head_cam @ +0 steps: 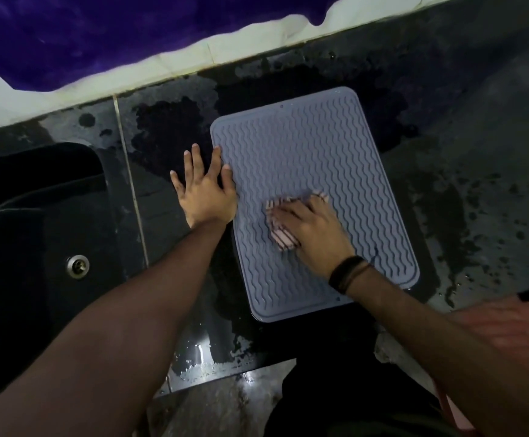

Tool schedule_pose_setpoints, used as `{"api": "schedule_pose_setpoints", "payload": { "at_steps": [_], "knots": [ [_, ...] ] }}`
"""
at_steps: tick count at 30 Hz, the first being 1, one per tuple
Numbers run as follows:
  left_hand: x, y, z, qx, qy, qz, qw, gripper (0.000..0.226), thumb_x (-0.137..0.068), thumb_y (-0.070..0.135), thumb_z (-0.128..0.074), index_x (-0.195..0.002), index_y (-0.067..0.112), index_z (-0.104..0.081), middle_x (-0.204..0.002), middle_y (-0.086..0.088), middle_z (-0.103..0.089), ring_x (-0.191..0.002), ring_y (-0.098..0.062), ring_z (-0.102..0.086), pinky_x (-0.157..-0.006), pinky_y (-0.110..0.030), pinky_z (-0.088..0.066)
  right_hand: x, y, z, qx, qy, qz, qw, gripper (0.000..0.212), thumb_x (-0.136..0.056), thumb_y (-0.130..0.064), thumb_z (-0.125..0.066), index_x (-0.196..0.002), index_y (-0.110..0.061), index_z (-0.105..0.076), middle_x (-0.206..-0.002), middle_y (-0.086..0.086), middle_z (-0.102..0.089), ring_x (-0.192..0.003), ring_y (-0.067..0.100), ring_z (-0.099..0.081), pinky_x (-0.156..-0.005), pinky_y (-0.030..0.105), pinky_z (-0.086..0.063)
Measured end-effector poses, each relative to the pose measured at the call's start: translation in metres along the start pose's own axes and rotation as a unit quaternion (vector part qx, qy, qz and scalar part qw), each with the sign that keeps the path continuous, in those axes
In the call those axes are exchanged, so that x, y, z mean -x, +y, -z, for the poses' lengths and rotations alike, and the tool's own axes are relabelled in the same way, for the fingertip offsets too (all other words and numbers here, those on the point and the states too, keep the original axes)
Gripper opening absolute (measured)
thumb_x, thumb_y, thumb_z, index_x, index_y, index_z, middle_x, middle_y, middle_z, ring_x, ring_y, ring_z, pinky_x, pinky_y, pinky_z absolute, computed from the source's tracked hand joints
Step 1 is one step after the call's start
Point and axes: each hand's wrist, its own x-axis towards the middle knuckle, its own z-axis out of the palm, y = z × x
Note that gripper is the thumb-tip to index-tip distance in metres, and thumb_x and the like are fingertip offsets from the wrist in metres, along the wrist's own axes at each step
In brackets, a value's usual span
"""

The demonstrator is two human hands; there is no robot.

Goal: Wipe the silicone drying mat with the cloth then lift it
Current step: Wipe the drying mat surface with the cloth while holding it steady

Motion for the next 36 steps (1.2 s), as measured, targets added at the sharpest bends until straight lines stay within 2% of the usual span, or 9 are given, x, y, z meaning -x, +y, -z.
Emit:
{"api": "schedule_pose_setpoints", "payload": {
  "at_steps": [4,6,9,12,18,23,30,33,36],
  "knots": [
    [-0.001,-0.001,0.0,-0.006,-0.004,-0.001,1.0,0.054,-0.107,0.052,-0.023,-0.159,0.035,-0.028,-0.171,-0.006,-0.012,-0.158,-0.023,-0.004,-0.125,-0.057,0.001,0.015,0.002,0.009,0.0,-0.037,0.005,0.999,0.056,-0.069,-0.005,-0.069,-0.124,-0.016,-0.062,-0.123,0.005,-0.063,-0.108,0.032,-0.053,-0.096,0.045,-0.041],
    [-0.001,-0.002,0.0,-0.002,-0.011,-0.002,1.0,0.058,-0.106,0.057,-0.021,-0.159,0.035,-0.027,-0.171,-0.005,-0.01,-0.158,-0.022,-0.003,-0.125,-0.057,0.002,-0.009,0.005,0.017,-0.003,0.002,-0.022,1.0,0.057,-0.068,-0.005,-0.071,-0.123,-0.016,-0.062,-0.123,0.006,-0.063,-0.107,0.032,-0.053,-0.091,0.041,-0.042],
    [-0.002,-0.002,0.0,-0.006,-0.017,-0.005,1.0,0.062,-0.104,0.063,-0.021,-0.16,0.037,-0.025,-0.171,-0.004,-0.009,-0.158,-0.021,-0.001,-0.125,-0.055,0.004,-0.055,0.006,0.019,0.015,0.055,-0.061,0.997,0.064,-0.067,-0.005,-0.069,-0.129,-0.016,-0.056,-0.129,0.006,-0.058,-0.115,0.033,-0.05,-0.097,0.044,-0.039],
    [-0.002,-0.002,0.001,-0.009,-0.012,-0.005,1.0,0.062,-0.104,0.063,-0.021,-0.16,0.036,-0.026,-0.171,-0.005,-0.01,-0.158,-0.022,-0.003,-0.125,-0.056,0.002,-0.069,-0.004,0.007,0.045,0.006,-0.062,0.997,0.064,-0.076,-0.011,-0.068,-0.137,-0.017,-0.049,-0.138,0.005,-0.051,-0.125,0.032,-0.043,-0.107,0.045,-0.03],
    [-0.001,-0.002,0.0,-0.003,-0.011,0.0,1.0,0.063,-0.103,0.064,-0.021,-0.159,0.037,-0.026,-0.171,-0.004,-0.011,-0.158,-0.021,-0.003,-0.125,-0.055,0.003,0.042,-0.027,-0.015,0.008,0.006,-0.016,1.0,0.055,-0.078,-0.009,-0.044,-0.131,-0.013,-0.054,-0.133,0.008,-0.053,-0.125,0.032,-0.043,-0.111,0.05,-0.029],
    [0.0,-0.001,0.001,-0.002,-0.011,0.0,1.0,0.064,-0.103,0.065,-0.021,-0.159,0.036,-0.026,-0.171,-0.004,-0.011,-0.158,-0.021,-0.002,-0.125,-0.056,0.003,0.114,-0.034,-0.008,0.005,-0.054,0.01,0.998,0.064,-0.067,0.0,-0.051,-0.13,-0.013,-0.057,-0.132,0.004,-0.056,-0.116,0.03,-0.049,-0.096,0.044,-0.043],
    [-0.002,-0.001,0.001,0.009,-0.006,-0.004,1.0,0.073,-0.096,0.076,-0.024,-0.158,0.037,-0.03,-0.171,-0.005,-0.012,-0.158,-0.022,-0.004,-0.125,-0.056,0.004,0.064,-0.06,-0.009,-0.03,-0.003,-0.055,0.998,0.067,-0.068,-0.004,-0.066,-0.133,-0.019,-0.052,-0.133,0.001,-0.053,-0.121,0.028,-0.045,-0.103,0.043,-0.034],
    [-0.001,-0.001,0.001,0.003,-0.005,-0.002,1.0,0.075,-0.094,0.077,-0.025,-0.157,0.038,-0.031,-0.17,-0.005,-0.013,-0.158,-0.022,-0.005,-0.125,-0.057,0.003,0.058,-0.08,-0.026,-0.004,-0.026,-0.04,0.999,0.054,-0.084,-0.007,-0.044,-0.138,-0.014,-0.047,-0.14,0.007,-0.048,-0.125,0.031,-0.042,-0.107,0.045,-0.03],
    [-0.002,-0.002,0.0,0.006,-0.005,-0.004,1.0,0.075,-0.093,0.078,-0.024,-0.157,0.038,-0.03,-0.17,-0.004,-0.013,-0.158,-0.022,-0.005,-0.124,-0.057,0.003,0.088,-0.08,-0.033,0.011,-0.053,-0.029,0.998,0.058,-0.083,-0.009,-0.029,-0.138,-0.013,-0.045,-0.14,0.007,-0.046,-0.123,0.032,-0.044,-0.104,0.043,-0.031]
  ]
}}
